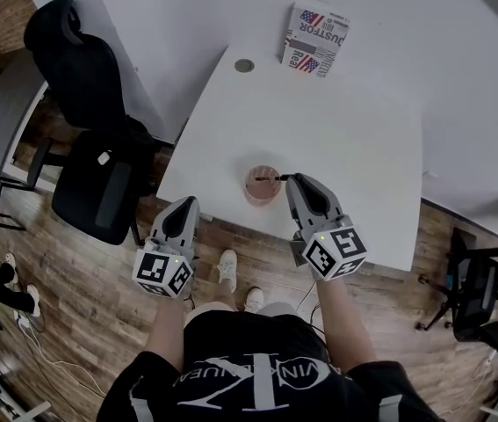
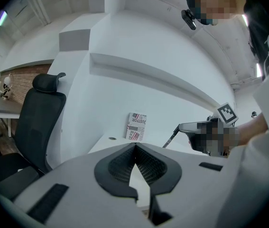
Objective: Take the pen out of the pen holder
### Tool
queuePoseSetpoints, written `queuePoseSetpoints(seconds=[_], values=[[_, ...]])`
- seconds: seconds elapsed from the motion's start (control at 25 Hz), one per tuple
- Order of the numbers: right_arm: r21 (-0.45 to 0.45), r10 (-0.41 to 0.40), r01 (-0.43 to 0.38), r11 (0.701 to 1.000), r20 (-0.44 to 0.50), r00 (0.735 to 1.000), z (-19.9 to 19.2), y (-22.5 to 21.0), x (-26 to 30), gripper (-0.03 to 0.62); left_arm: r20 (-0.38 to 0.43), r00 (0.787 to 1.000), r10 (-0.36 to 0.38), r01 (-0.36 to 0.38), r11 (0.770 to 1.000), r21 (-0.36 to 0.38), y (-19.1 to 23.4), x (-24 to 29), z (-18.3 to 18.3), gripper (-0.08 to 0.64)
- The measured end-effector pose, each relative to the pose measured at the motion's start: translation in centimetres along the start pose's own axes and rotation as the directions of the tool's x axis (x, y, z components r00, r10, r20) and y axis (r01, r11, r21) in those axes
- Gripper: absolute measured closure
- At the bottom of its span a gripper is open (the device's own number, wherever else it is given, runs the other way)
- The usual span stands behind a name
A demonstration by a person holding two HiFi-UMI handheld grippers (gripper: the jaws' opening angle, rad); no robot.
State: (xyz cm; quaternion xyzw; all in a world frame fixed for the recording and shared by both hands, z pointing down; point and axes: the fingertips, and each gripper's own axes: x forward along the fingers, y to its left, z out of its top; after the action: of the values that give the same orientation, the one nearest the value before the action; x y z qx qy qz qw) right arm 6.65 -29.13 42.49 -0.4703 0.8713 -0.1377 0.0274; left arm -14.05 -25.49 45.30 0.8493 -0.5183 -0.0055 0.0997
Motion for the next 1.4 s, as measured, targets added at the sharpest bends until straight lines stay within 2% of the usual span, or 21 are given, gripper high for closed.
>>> queuePoseSetpoints(seconds=[0.84,1.4], values=[[-0.036,0.019,-0.017,0.999,0.069,0.997,3.3,0.5,-2.3,0.535,0.061,0.998,0.016,-0.018,0.999,0.036,-1.8,-1.3,2.5,0.546],[-0.052,-0.027,0.032,0.998,0.099,0.995,4.5,-0.6,-5.3,0.535,0.078,0.997,0.009,-0.013,0.999,0.047,-2.9,-1.9,3.0,0.546]])
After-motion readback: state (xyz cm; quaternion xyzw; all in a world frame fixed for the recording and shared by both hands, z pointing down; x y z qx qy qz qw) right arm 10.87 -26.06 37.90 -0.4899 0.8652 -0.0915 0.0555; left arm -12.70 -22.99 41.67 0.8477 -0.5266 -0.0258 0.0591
